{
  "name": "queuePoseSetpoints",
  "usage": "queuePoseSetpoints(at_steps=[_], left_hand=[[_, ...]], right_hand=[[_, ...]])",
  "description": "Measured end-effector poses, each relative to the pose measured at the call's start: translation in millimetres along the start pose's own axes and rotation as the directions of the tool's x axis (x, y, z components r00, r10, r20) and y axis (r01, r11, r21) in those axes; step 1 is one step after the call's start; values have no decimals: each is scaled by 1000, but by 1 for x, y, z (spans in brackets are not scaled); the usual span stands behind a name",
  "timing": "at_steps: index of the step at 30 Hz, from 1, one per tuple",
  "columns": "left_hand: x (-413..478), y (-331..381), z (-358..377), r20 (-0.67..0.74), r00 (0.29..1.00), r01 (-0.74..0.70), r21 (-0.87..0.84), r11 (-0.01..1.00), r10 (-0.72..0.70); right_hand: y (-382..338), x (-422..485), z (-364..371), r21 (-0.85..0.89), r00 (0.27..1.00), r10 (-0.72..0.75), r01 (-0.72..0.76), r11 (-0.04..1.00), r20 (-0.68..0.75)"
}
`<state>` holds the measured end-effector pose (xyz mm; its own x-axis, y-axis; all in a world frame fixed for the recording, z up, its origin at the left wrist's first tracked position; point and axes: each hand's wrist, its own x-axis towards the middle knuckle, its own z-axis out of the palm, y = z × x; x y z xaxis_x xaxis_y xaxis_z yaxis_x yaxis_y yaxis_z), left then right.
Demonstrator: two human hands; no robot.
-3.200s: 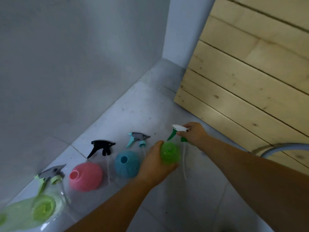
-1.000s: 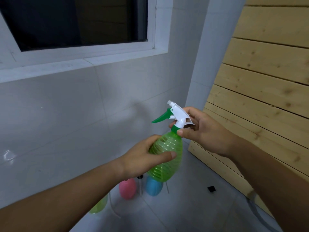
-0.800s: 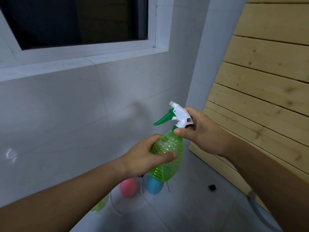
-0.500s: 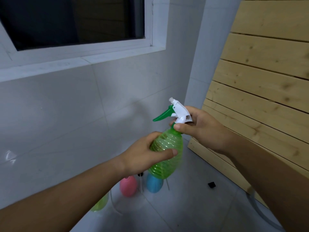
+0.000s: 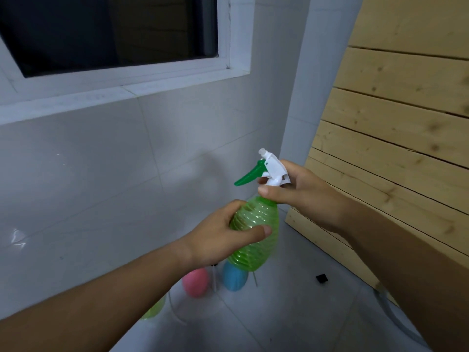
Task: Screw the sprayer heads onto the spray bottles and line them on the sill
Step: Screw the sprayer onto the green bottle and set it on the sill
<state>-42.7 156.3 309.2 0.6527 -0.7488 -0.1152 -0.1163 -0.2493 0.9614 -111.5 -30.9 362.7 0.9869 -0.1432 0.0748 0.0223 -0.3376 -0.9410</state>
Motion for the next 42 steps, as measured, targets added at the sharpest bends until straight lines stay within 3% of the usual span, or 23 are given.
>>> queuePoseSetpoints(at_steps=[2,6,11,16,25,30,36,42], left_hand=[[1,0,-1,-12,1000,-9,-8,1000,9],[0,-2,3,6,1000,2,9,1000,-2],[0,-1,3,-10,1000,1,-29,1000,-2],[0,-1,4,18,1000,9,-40,999,-9],[0,-5,-1,59,998,15,-86,996,-10],[3,-2,-1,-23,1000,-10,-19,1000,9],[5,3,-2,-149,986,-49,139,989,70],[11,14,-6,-172,985,-50,-90,995,34]], right_hand=[[-1,-1,-5,62,999,-11,9,998,40],[5,0,8,-164,992,-61,43,986,-106],[2,-2,-7,47,1000,-11,10,999,18],[6,-1,-2,-77,996,-13,6,997,-93],[12,-4,-11,221,996,34,-51,974,83],[12,2,-4,140,999,3,4,990,-49],[7,5,0,111,994,-14,26,993,-104],[8,6,10,240,979,73,-25,970,-192]])
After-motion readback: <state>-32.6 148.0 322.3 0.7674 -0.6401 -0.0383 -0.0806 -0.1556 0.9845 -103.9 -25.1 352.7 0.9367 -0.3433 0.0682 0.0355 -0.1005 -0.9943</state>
